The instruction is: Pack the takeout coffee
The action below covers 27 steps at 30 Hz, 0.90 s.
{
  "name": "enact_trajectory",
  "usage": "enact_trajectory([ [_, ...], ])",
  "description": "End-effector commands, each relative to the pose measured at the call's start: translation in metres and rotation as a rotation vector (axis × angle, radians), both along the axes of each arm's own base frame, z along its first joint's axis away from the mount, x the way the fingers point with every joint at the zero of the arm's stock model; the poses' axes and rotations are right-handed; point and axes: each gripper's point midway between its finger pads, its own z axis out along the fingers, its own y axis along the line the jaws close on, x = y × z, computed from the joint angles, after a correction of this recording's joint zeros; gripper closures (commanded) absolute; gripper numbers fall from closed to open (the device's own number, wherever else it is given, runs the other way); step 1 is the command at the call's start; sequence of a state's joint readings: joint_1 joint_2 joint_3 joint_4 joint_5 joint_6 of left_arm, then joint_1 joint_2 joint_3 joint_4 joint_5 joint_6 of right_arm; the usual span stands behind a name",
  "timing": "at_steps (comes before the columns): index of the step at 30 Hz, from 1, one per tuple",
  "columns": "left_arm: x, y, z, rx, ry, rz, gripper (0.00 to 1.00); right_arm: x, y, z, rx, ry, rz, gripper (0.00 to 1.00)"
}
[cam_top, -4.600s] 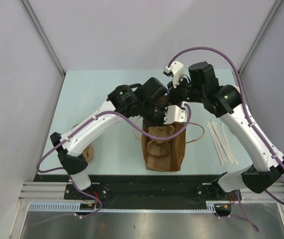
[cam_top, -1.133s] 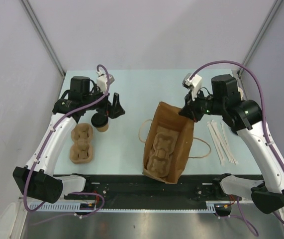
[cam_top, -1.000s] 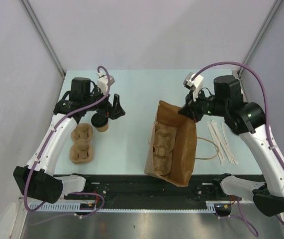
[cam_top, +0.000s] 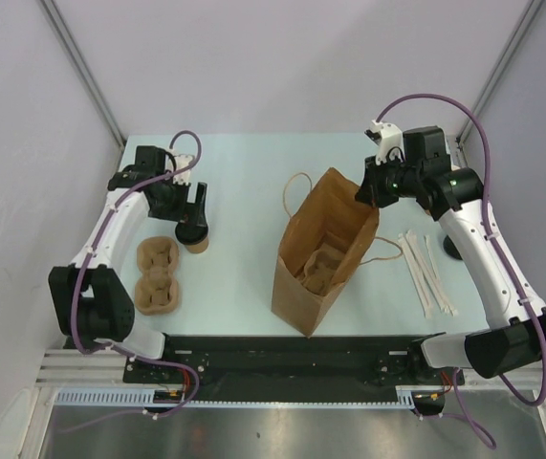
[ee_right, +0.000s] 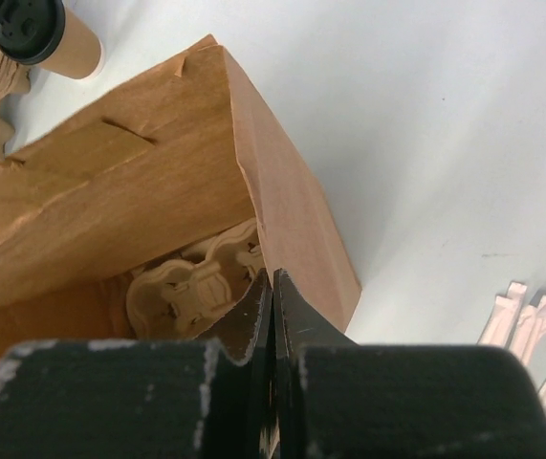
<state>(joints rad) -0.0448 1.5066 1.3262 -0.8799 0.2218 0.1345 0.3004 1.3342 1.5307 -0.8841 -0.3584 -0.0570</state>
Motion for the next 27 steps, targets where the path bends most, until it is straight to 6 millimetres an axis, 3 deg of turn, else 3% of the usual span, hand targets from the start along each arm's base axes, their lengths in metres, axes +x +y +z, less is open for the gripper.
enact_trajectory([
  [1, 0.000, 0.009, -0.010, 0.026, 0.024, -0.006, 0.01, 0.005, 0.001, 0.012, 0.049, -0.020, -0.023, 1.00],
  [8, 0.001, 0.011, -0.031, 0.020, 0.071, -0.002, 0.00, 0.006, 0.000, 0.013, 0.055, -0.019, -0.030, 1.00],
  [27, 0.020, 0.010, -0.048, 0.011, 0.095, -0.002, 0.01, 0.009, 0.000, 0.012, 0.060, -0.016, -0.034, 1.00],
])
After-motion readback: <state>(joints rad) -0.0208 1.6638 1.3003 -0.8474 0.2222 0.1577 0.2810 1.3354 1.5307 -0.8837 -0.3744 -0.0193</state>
